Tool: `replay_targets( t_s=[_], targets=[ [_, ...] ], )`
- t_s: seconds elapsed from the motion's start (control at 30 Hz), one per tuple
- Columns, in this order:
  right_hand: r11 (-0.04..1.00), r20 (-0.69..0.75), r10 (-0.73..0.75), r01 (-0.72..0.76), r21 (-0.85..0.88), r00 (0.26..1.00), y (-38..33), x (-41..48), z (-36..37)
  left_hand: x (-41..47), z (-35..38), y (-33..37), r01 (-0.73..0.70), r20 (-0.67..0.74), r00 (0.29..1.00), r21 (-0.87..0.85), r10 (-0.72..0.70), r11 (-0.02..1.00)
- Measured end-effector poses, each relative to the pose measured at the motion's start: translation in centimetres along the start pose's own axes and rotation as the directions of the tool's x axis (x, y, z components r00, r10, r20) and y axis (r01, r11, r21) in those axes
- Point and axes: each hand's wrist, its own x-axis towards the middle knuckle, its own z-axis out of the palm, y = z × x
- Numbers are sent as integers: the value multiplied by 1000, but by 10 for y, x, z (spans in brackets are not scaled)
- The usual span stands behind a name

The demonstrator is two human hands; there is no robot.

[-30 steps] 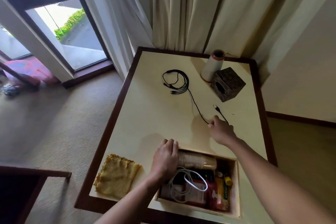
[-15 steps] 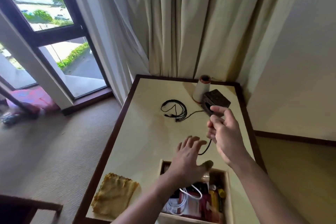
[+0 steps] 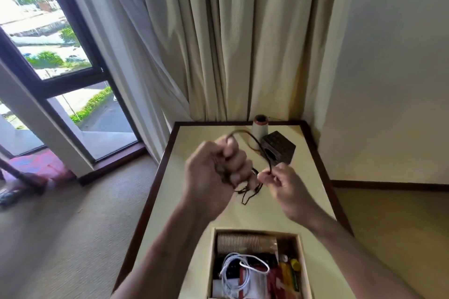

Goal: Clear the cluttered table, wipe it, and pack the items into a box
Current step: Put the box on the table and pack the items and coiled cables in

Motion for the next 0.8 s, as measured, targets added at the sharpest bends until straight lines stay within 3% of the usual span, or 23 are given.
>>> replay_targets(
  t_s=[0.07, 0.13, 0.17, 0.2, 0.23, 0.27, 0.3, 0.33, 0.4, 0.47, 0.53, 0.63, 0.7, 0.8],
  targets=[
    [992, 59, -45, 38, 117, 997, -4, -11, 17, 18, 4, 14, -77, 15, 997, 19, 77, 997],
    [975, 126, -89, 61, 212, 988, -12, -21, 27, 34, 4, 19, -202, 35, 979, 262, 200, 944],
    [971, 152, -116, 81, 223, 982, -17, -24, 28, 41, 1, 19, -274, 68, 958, 503, 278, 820],
    [970, 150, -142, 107, 218, 978, -22, -26, 28, 46, -2, 17, -323, 153, 933, 754, 325, 572],
    [971, 120, -153, 127, 201, 981, -26, -26, 26, 49, -5, 15, -343, 265, 919, 902, 291, 261],
    [971, 66, -156, 141, 193, 986, -29, -26, 21, 50, -8, 14, -356, 351, 917, 934, 191, -8],
    [966, 2, -163, 159, 204, 987, -31, -26, 15, 50, -13, 12, -345, 359, 931, 925, 69, -159],
    [958, -60, -187, 195, 210, 981, -32, -24, 7, 48, -18, 12, -313, 314, 949, 927, -31, -207],
    [948, -116, -281, 295, 123, 953, -29, -21, -11, 39, -27, 7, -231, 212, 964, 967, -162, -110],
    [943, -96, -333, 333, -13, 938, -27, -18, -22, 28, -30, 0, -136, 178, 954, 974, -241, 184],
    [937, -113, -347, 338, -94, 931, -27, -16, -28, 20, -32, -2, 24, 164, 924, 877, -346, 480],
    [923, -177, -385, 377, -75, 906, -32, -15, -32, 12, -37, -2, 244, 240, 830, 656, -504, 714],
    [932, -208, -339, 358, 58, 917, -34, -13, -26, 7, -32, -4, 342, 326, 813, 404, -483, 849],
    [940, -135, -148, 182, 289, 980, -33, -10, -4, 7, -9, -6, 254, 319, 918, -19, -235, 967]
  ],
)
